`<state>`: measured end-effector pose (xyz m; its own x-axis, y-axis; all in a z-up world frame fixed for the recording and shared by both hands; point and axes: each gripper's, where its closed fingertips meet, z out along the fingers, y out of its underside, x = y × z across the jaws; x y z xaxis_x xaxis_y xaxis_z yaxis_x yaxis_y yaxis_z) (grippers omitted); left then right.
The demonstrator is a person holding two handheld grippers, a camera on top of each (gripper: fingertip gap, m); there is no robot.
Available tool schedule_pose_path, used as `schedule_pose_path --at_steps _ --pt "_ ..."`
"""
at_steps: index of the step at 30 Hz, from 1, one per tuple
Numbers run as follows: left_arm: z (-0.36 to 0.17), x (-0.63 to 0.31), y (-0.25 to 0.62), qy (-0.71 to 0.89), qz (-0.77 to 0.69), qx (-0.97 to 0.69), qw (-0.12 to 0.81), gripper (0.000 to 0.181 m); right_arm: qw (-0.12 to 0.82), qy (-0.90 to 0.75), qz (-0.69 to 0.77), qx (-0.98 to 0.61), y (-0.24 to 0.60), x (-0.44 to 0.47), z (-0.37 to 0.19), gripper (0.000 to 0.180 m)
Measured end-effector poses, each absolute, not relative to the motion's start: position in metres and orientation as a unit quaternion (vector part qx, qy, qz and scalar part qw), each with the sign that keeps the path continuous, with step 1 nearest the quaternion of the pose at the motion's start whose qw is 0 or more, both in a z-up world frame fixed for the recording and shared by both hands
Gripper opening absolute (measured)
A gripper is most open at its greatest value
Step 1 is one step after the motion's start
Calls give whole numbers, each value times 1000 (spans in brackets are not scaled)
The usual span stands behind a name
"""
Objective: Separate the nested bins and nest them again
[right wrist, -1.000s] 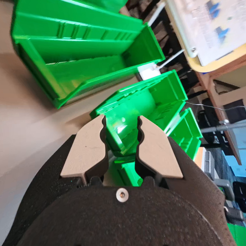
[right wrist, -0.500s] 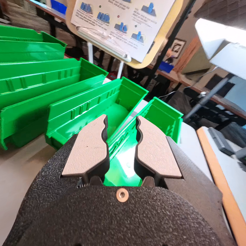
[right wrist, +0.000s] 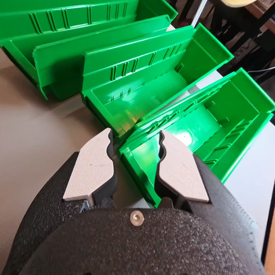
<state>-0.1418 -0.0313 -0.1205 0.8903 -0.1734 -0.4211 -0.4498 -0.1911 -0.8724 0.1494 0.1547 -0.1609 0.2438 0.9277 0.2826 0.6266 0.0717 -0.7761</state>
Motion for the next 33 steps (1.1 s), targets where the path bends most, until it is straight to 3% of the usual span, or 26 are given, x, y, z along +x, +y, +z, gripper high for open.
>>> schedule_pose_path --at_steps 5,11,21,33 --pt "-145 -130 -25 240 123 -779 566 46 456 -582 118 -663 167 141 -174 46" --pt "-168 -133 -18 275 168 -784 531 47 489 -570 82 -655 168 128 -174 45" --pt "-190 -136 0 330 194 -801 460 61 538 -520 189 -636 161 128 -133 48" --pt "-212 -154 11 376 288 -791 388 40 552 -537 166 -616 157 120 -135 46"
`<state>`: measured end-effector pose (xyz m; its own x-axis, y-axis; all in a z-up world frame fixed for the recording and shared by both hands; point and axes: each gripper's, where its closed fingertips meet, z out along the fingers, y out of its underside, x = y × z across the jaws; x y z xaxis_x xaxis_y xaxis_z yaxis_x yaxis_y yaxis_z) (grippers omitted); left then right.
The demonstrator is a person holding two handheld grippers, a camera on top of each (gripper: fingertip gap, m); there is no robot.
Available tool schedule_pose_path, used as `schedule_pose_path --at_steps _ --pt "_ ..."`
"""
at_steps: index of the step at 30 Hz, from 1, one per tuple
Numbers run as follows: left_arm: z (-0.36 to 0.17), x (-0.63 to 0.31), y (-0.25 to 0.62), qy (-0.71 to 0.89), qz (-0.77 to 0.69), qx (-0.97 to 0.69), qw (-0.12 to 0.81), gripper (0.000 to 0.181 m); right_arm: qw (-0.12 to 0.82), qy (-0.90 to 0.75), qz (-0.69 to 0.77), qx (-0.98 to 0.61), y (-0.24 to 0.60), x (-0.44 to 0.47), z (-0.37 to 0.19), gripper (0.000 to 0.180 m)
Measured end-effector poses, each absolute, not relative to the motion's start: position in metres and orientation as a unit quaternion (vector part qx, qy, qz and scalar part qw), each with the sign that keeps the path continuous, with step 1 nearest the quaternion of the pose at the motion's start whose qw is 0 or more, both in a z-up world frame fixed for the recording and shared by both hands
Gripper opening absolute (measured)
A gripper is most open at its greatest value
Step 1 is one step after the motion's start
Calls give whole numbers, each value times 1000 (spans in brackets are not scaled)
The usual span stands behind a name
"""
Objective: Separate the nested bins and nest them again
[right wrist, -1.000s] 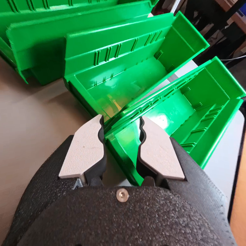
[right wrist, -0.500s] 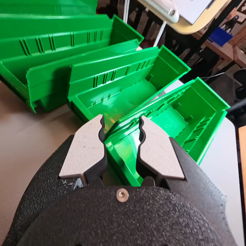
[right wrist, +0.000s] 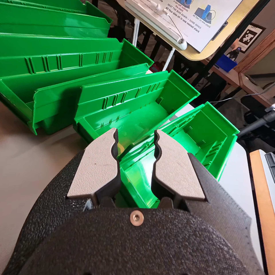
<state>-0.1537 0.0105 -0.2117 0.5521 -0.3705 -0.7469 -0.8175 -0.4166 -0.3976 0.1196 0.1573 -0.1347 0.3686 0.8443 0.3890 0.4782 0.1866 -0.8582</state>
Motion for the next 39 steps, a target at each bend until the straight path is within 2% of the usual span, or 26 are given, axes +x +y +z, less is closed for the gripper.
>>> schedule_pose_path --at_steps 2,16,29,33,39 --pt "-210 -155 11 377 291 -787 393 35 552 -538 166 -615 157 119 -136 46" --pt "-189 -151 -1 366 243 -790 428 33 584 -539 167 -583 149 118 -124 42" --pt "-153 -135 0 363 284 -745 482 33 601 -571 191 -526 114 102 -108 42" --pt "-136 -127 -2 376 329 -709 497 32 656 -567 156 -473 104 99 -89 26" --pt "-116 -112 -4 381 346 -679 523 30 568 -644 185 -478 69 78 -120 33"
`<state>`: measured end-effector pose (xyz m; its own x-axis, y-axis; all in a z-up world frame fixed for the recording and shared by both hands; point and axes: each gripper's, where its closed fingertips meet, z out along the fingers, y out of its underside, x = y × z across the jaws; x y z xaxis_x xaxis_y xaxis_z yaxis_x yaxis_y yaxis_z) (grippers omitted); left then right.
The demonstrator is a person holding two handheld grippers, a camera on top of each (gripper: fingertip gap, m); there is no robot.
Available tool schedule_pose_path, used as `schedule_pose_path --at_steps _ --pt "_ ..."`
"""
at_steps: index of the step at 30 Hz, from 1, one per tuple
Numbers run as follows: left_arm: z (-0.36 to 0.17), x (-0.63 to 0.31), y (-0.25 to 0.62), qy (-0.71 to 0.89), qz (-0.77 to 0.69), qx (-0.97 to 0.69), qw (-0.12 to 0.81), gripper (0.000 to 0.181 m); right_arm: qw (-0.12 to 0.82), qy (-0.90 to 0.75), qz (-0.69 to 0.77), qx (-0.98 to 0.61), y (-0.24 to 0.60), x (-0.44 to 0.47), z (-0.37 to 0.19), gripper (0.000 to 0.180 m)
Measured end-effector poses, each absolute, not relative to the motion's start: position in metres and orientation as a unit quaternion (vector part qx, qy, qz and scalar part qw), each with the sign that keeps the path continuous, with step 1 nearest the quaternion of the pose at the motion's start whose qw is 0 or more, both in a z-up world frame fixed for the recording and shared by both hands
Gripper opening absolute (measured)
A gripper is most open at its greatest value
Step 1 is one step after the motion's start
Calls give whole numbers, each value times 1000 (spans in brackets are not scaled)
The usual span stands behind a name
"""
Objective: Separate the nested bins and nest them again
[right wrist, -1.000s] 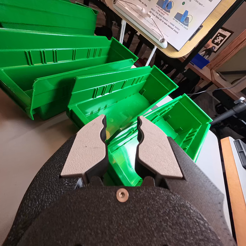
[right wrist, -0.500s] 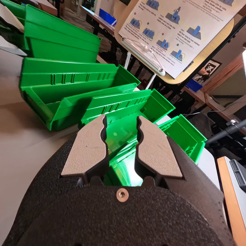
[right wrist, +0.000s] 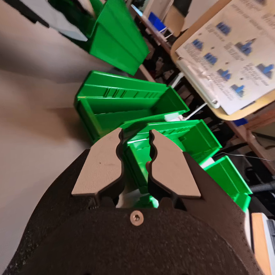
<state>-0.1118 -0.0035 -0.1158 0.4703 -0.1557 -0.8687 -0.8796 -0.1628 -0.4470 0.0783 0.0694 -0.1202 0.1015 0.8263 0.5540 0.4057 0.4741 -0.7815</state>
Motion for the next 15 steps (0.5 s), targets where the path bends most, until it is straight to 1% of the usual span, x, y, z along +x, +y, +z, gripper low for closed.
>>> schedule_pose_path --at_steps 5,6,10,12,15 --pt "-121 -103 -11 397 329 -695 501 30 445 -665 239 -550 50 62 -166 44" --pt "-127 -103 -13 405 322 -705 486 31 435 -659 244 -563 49 59 -173 44" --pt "-142 -105 -18 426 325 -718 444 31 410 -610 277 -619 51 43 -188 43" --pt "-147 -110 -18 429 332 -720 432 31 405 -588 290 -637 52 36 -191 39" --pt "-151 -115 -21 430 327 -723 431 31 424 -584 284 -632 52 26 -192 36"
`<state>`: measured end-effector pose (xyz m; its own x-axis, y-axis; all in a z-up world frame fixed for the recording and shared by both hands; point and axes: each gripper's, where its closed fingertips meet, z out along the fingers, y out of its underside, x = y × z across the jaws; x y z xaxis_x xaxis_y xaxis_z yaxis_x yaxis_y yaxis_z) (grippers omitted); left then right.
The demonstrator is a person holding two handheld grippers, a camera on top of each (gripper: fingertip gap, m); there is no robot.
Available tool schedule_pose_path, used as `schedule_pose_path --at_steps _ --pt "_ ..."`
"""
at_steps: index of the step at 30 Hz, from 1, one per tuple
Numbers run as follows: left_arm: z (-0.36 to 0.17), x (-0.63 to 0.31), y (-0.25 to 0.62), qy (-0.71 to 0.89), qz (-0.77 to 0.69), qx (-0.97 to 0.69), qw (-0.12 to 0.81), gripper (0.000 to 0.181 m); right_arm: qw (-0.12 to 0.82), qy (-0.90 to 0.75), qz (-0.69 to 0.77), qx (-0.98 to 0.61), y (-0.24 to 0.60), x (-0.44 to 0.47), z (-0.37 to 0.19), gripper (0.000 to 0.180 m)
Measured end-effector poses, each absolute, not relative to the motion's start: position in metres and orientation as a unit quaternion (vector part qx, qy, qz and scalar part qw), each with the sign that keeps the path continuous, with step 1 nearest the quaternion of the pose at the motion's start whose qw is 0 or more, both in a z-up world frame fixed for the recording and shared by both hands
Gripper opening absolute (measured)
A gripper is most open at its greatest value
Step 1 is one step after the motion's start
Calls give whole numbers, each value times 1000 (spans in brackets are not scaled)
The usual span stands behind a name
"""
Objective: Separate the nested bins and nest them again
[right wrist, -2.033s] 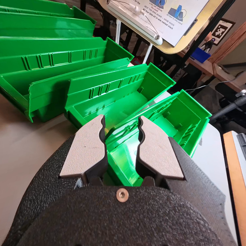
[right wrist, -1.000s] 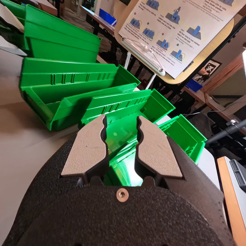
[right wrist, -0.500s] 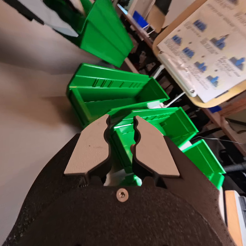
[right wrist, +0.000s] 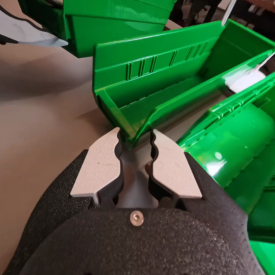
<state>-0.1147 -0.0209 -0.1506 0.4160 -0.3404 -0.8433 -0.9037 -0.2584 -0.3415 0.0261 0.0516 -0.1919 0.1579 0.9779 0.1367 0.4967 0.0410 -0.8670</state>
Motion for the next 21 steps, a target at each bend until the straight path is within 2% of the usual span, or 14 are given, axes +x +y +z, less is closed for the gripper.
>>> schedule_pose_path --at_steps 5,12,21 --pt "-149 -120 -26 428 320 -725 434 31 449 -613 264 -594 44 9 -193 32" --pt "-153 -132 -32 423 315 -737 424 31 435 -642 291 -560 37 4 -194 28" --pt "-206 -155 -35 437 299 -767 362 31 424 -658 303 -544 36 12 -194 25"
